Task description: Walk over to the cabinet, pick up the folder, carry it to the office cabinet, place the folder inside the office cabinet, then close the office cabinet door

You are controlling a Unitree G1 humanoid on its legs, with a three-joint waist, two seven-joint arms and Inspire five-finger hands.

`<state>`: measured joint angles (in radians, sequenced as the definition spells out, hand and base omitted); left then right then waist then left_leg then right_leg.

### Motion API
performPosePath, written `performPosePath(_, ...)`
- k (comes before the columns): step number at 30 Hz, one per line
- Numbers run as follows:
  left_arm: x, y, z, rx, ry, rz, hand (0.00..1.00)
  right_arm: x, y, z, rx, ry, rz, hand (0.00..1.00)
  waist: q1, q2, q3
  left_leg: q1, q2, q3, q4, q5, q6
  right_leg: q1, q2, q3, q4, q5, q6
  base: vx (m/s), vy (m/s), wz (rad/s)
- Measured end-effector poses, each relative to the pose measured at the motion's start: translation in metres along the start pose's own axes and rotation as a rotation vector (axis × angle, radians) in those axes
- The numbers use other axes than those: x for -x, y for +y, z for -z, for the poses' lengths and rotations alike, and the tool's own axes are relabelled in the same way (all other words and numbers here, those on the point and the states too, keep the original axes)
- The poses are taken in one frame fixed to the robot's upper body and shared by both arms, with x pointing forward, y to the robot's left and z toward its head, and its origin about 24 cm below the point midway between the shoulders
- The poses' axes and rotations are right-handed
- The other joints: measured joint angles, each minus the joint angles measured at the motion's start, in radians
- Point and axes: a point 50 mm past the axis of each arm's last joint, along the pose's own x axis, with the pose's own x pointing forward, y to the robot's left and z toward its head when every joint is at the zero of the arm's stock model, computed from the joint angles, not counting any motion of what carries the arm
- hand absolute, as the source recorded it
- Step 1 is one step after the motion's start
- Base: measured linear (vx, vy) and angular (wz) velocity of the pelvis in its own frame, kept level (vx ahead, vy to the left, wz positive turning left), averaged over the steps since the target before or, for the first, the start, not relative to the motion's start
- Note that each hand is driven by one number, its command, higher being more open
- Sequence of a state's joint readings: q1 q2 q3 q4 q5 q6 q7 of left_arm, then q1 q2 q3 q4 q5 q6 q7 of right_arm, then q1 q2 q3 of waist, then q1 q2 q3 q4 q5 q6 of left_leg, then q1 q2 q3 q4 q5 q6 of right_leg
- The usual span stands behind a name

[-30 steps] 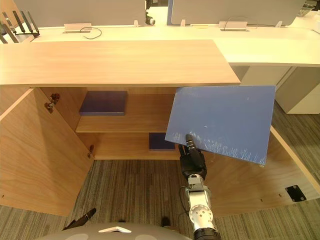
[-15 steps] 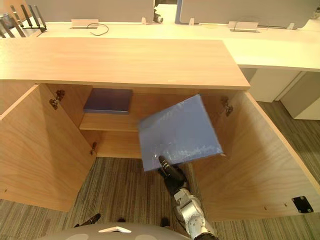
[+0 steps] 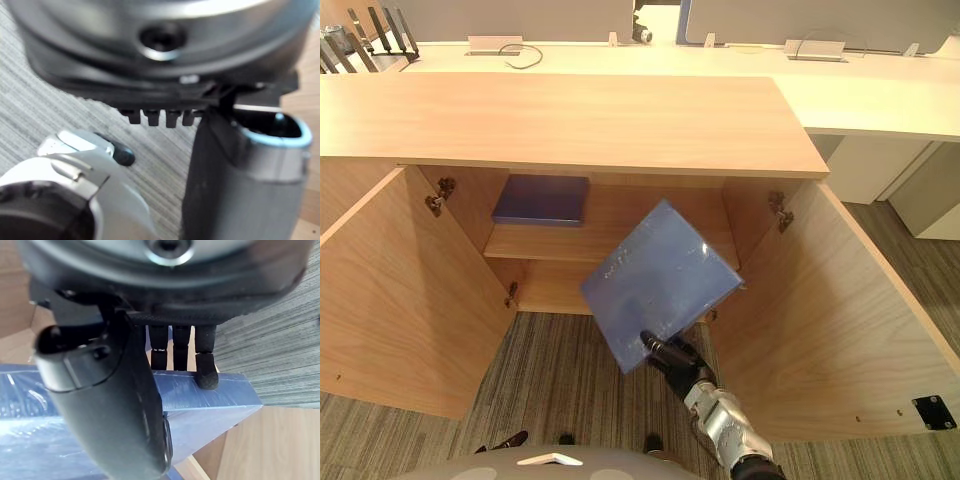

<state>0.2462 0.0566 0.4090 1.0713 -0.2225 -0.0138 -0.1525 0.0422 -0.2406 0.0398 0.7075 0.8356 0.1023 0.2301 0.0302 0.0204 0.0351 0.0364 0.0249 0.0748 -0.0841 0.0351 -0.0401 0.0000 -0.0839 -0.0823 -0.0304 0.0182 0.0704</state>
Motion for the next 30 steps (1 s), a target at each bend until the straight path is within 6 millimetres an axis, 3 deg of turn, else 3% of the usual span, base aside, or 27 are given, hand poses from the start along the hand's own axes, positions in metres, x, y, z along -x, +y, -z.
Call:
performPosePath(3,0.000,0.000,-0.001,0.003,-0.003,-0.002,1.00,-0.003,-0.003,-0.019,-0.098,-0.088,0.032,0.00,0.003,0.011,0.009,-0.016,-0.003,-0.008,0.000,0.003,0.005,-0.010,-0.002,-0.003,0.002,0.001,0.000,-0.01,0.004,0.07)
performPosePath(9,0.002,0.012,0.000,0.077,-0.015,-0.069,1.00,-0.002,-0.012,-0.081,-0.414,-0.436,0.110,0.00,0.038,0.040,0.055,-0.057,-0.004,-0.020,0.000,0.013,0.008,-0.047,-0.004,-0.017,0.012,0.004,0.001,-0.01,-0.002,0.07)
performPosePath(13,0.002,0.012,0.002,0.116,-0.017,-0.091,1.00,-0.003,-0.007,-0.102,-0.481,-0.525,0.101,0.00,0.059,0.048,0.088,-0.071,0.000,-0.019,0.000,0.016,0.005,-0.057,-0.002,-0.023,0.011,0.006,-0.001,0.00,-0.006,0.02)
performPosePath(19,0.000,-0.005,0.007,0.137,-0.011,-0.052,1.00,-0.019,0.021,-0.133,-0.646,-0.593,0.046,0.00,0.098,0.061,0.124,-0.106,0.000,-0.017,0.001,0.017,0.005,-0.090,-0.008,-0.025,0.013,0.006,-0.002,0.00,0.001,0.01)
performPosePath(28,0.000,-0.007,0.004,0.146,-0.027,-0.057,1.00,-0.032,0.069,-0.166,-0.927,-0.653,-0.080,0.00,0.137,0.063,0.140,-0.123,-0.009,-0.019,0.000,0.016,0.003,-0.103,-0.020,-0.027,0.015,0.004,0.000,0.01,0.007,0.03)
performPosePath(30,0.000,-0.006,0.003,0.147,-0.030,-0.062,1.00,-0.036,0.088,-0.175,-1.016,-0.659,-0.132,0.00,0.142,0.062,0.140,-0.124,-0.012,-0.020,-0.001,0.016,0.003,-0.103,-0.024,-0.028,0.014,0.005,0.000,-0.01,0.019,0.04)
